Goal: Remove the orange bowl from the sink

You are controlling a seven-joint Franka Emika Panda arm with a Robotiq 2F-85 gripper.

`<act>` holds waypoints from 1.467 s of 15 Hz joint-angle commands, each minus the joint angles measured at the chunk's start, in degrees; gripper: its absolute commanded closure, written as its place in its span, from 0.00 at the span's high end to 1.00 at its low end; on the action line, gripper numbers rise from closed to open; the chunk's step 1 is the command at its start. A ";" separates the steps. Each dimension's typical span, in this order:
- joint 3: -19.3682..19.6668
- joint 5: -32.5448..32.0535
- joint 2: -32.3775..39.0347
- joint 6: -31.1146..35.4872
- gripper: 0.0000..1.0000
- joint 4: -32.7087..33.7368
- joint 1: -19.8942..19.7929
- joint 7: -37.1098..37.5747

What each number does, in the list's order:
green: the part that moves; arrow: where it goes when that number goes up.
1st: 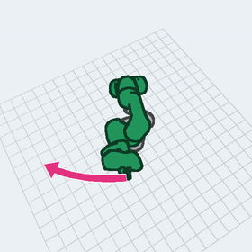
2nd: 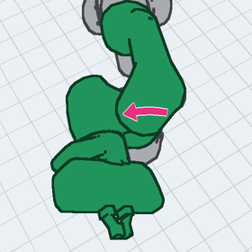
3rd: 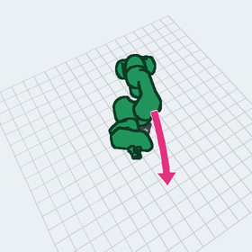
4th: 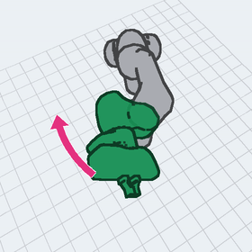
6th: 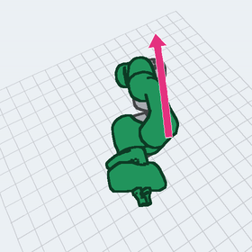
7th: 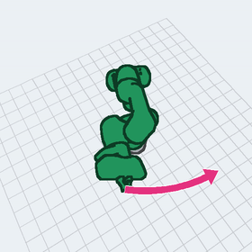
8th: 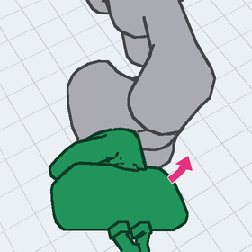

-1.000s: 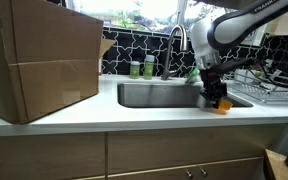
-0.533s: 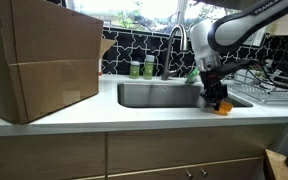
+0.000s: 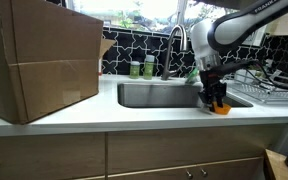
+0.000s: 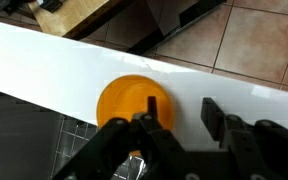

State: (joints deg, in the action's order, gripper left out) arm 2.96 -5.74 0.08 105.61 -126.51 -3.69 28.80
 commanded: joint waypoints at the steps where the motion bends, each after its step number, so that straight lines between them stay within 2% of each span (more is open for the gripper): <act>1: 0.32 2.77 -2.46 2.47 0.82 -1.88 -0.05 -1.63; 3: 0.46 3.29 -4.31 2.34 0.97 -2.13 -0.24 -2.37; 4: 0.66 3.87 -6.31 1.35 1.00 -2.46 -0.45 -4.39; 9: 2.48 3.14 -20.04 -3.24 1.00 -4.75 -1.97 -18.29; 14: 5.73 1.95 -31.87 -9.47 1.00 -3.51 -5.13 -25.22; 17: 8.46 2.49 -34.46 -9.36 1.00 -2.80 -6.32 -29.52; 18: 6.82 2.26 -32.51 -9.37 1.00 -1.31 -6.11 -27.09; 22: 8.10 2.30 -33.81 -9.37 1.00 -1.46 -6.64 -28.96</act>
